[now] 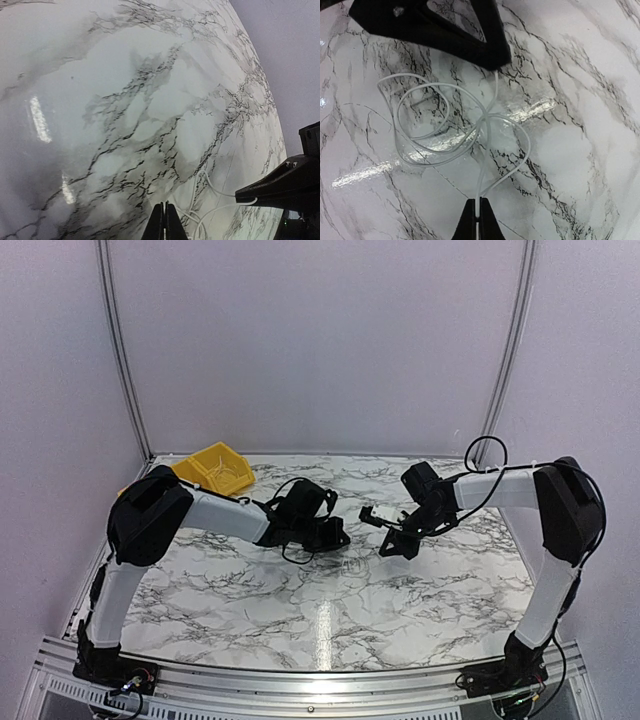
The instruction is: Untangle the cables
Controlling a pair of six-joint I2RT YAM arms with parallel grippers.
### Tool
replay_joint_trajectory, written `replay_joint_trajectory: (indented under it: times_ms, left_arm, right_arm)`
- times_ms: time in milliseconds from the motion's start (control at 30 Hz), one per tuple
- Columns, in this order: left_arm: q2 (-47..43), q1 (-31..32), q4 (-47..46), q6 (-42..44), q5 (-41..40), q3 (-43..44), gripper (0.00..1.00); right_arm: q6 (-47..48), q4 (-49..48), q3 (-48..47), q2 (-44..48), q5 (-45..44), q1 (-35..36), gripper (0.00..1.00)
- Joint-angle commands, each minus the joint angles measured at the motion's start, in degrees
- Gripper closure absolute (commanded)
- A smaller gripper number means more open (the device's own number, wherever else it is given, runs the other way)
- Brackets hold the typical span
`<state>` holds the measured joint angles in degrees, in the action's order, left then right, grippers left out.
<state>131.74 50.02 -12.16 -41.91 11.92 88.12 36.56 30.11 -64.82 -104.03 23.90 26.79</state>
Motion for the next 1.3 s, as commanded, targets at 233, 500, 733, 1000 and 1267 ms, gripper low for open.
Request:
replay_joint_trajectory:
  times_ms: [233,500,733,1000,1267]
  left_arm:
    - [-24.5,-11.0,3.3,9.4,-8.7,-14.6,1.0]
    - [-38.3,-13.2,11.1,19.3,-22.4,-16.5,1.0]
    - [-46.9,-13.5,15.3,25.7,-32.7,-16.6,1.0]
    - [-48.3,-13.6,16.0,24.4,-30.5,-18.2,1.0]
    - [-44.3,-13.6,14.0,20.0,-25.4,-23.0,1.0]
  right_arm:
    - [0.0,0.1,-2.2,0.1,-3.7,-0.5,1.0]
    - [-0.6,0.5,-2.7,-1.5,-5.3,-0.9,1.0]
    - [-1.0,0.7,-2.9,-2.1,-5.7,-1.3,1.0]
    - [-1.8,0.4,-3.1,-2.1,-5.5,-1.6,0.74]
    - [-1.8,0.3,-2.9,-0.7,-5.1,-1.6,0.71]
